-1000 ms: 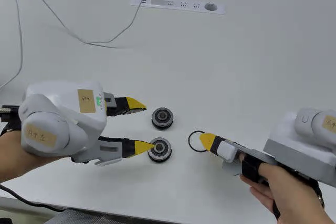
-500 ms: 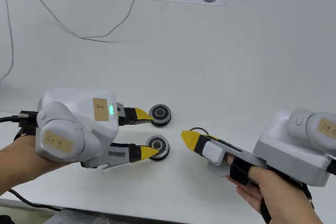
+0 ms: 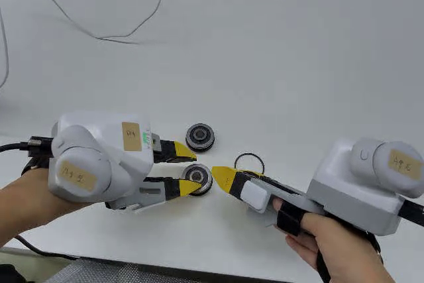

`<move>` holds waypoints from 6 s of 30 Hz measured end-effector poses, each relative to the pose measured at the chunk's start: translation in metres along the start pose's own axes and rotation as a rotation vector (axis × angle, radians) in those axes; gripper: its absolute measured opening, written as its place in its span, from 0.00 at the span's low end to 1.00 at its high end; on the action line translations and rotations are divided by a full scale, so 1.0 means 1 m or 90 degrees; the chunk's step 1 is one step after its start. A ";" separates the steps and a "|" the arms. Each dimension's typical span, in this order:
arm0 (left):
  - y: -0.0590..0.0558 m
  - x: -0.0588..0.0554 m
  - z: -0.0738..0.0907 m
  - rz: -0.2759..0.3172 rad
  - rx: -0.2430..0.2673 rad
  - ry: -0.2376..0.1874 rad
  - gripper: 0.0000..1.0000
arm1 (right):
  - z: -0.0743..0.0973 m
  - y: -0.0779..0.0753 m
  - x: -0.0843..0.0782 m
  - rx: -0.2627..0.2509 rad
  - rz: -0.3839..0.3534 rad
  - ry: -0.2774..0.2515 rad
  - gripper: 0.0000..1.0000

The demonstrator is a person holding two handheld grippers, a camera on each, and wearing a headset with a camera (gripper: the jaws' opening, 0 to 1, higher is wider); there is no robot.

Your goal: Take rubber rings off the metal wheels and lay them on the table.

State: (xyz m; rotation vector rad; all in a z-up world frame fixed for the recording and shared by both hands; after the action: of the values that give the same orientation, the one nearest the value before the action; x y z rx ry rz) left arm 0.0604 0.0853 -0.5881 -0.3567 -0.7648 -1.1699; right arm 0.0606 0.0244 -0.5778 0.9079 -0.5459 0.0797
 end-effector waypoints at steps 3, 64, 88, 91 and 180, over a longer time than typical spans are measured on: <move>-0.001 0.000 0.000 0.004 -0.003 -0.002 0.19 | 0.000 -0.001 0.000 -0.001 -0.002 0.000 0.24; -0.006 -0.002 -0.001 -0.022 -0.031 -0.023 0.13 | -0.018 0.009 -0.017 0.060 -0.089 0.026 0.41; -0.006 -0.002 -0.001 -0.021 -0.032 -0.025 0.13 | -0.019 0.008 -0.019 0.086 -0.128 0.048 0.31; -0.005 -0.002 -0.001 -0.020 -0.032 -0.025 0.13 | -0.019 0.007 -0.020 0.083 -0.125 0.047 0.30; -0.006 -0.002 -0.001 -0.019 -0.019 -0.025 0.13 | -0.018 0.017 -0.017 0.055 -0.028 0.052 0.00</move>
State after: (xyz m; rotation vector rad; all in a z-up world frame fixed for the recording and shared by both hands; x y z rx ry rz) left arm 0.0549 0.0844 -0.5910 -0.3960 -0.7897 -1.2057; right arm 0.0486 0.0512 -0.5825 0.9958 -0.4488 0.1005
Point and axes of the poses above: the centre of the closed fingertips' face, and the gripper's own axes: z roughly backward along the fingers, y roughly to its left, x roughly out of its top, the point moved 2 cm from there along z, roughly backward along the fingers, and after that the axes turned 3 degrees about y, right-handed, at the moved point
